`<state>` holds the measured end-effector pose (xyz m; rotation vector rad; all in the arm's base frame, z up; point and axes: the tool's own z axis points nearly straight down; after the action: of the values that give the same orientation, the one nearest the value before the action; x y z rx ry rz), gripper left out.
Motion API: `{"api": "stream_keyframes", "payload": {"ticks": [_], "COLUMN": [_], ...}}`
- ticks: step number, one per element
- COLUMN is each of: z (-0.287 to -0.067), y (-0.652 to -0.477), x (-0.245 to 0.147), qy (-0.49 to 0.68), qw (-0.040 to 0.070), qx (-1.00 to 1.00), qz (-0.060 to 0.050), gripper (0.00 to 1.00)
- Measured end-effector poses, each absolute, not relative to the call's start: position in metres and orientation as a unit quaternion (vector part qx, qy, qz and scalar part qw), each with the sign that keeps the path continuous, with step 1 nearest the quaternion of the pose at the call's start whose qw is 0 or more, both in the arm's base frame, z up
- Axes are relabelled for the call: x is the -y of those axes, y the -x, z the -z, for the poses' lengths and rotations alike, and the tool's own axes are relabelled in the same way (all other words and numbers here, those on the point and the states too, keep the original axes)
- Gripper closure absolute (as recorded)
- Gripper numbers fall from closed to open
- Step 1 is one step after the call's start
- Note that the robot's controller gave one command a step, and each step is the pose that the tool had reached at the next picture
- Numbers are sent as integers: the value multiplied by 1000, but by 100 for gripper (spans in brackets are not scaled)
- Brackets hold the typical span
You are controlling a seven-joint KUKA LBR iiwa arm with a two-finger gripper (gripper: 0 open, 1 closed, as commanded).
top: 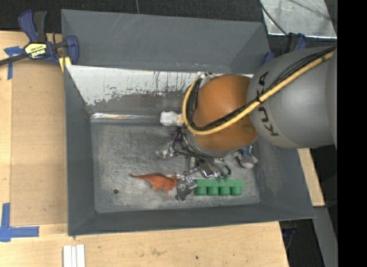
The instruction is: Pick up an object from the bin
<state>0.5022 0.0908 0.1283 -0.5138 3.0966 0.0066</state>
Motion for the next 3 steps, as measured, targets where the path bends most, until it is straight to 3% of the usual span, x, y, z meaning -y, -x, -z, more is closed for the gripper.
{"api": "stream_keyframes", "payload": {"ticks": [1, 3], "z": [-75, -76], "y": [-501, -492], "x": [-79, -58], "qy": [261, 255], "qw": [10, 7], "qx": [-965, -967], "qz": [0, -1], "gripper": [100, 100]}}
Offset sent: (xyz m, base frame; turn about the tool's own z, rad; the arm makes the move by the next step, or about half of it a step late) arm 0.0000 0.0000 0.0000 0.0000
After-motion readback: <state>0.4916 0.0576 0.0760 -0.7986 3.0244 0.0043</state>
